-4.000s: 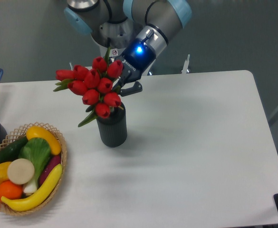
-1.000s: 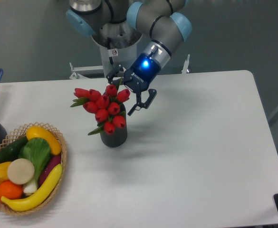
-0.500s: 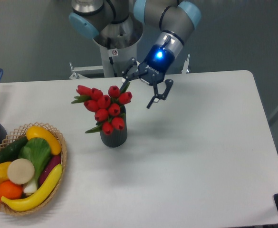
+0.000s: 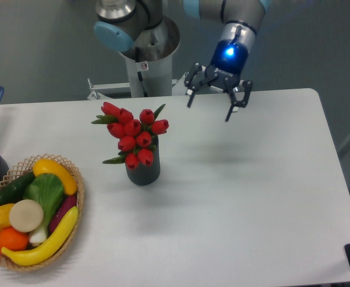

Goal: Insert the flowers into the vase

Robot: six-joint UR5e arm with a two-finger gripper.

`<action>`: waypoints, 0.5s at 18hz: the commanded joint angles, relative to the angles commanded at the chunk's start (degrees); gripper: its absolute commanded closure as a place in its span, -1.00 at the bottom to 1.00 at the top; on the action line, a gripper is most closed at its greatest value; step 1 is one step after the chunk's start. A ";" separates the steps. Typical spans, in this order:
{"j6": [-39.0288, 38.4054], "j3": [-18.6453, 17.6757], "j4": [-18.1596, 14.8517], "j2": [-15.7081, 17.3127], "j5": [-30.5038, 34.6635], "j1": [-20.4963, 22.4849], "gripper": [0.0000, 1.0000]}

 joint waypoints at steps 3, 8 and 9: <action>0.00 2.99 -0.09 -0.26 8.54 -0.26 -1.00; 1.66 6.51 -0.17 -1.40 24.34 -0.35 -1.00; 2.89 7.21 -0.26 -2.10 27.34 -0.44 -1.00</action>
